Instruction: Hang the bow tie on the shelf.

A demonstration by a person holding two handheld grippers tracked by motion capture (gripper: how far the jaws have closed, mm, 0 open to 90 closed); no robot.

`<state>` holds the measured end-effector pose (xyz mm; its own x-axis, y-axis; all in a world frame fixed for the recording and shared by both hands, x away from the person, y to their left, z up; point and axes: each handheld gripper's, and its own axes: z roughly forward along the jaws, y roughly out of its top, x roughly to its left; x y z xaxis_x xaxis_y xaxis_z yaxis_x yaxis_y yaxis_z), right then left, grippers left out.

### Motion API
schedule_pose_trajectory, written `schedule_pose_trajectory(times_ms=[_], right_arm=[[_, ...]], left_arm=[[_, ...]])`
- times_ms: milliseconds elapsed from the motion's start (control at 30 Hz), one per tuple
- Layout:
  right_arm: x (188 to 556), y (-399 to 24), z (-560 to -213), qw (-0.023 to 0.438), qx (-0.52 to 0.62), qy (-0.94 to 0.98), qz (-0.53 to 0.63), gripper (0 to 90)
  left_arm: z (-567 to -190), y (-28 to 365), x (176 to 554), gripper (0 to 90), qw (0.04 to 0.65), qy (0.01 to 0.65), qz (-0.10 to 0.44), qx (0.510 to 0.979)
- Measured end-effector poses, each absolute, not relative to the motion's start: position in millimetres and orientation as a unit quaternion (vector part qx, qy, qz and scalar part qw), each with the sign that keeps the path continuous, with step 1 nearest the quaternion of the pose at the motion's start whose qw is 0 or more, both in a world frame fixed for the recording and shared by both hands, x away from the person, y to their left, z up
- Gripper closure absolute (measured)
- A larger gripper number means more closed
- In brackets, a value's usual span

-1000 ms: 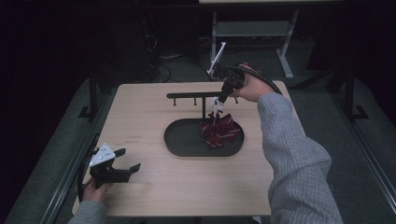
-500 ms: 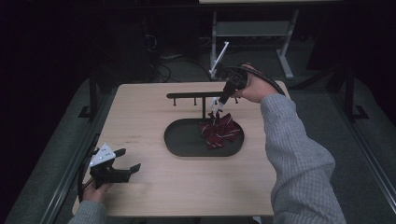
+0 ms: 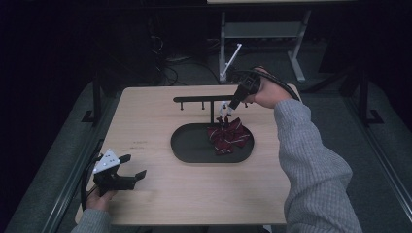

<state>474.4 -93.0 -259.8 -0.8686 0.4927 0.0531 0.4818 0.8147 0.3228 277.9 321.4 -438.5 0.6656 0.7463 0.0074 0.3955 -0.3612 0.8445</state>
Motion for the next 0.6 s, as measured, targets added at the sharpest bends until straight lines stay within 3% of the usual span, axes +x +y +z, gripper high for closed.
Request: schedule_pose_trajectory(times_ms=[600], right_arm=[[457,-101,-258,0.014,0.246,0.952,0.18,71.4]], left_arm=[[-439,321,278,12.9,0.441,0.359,0.2,0.798]])
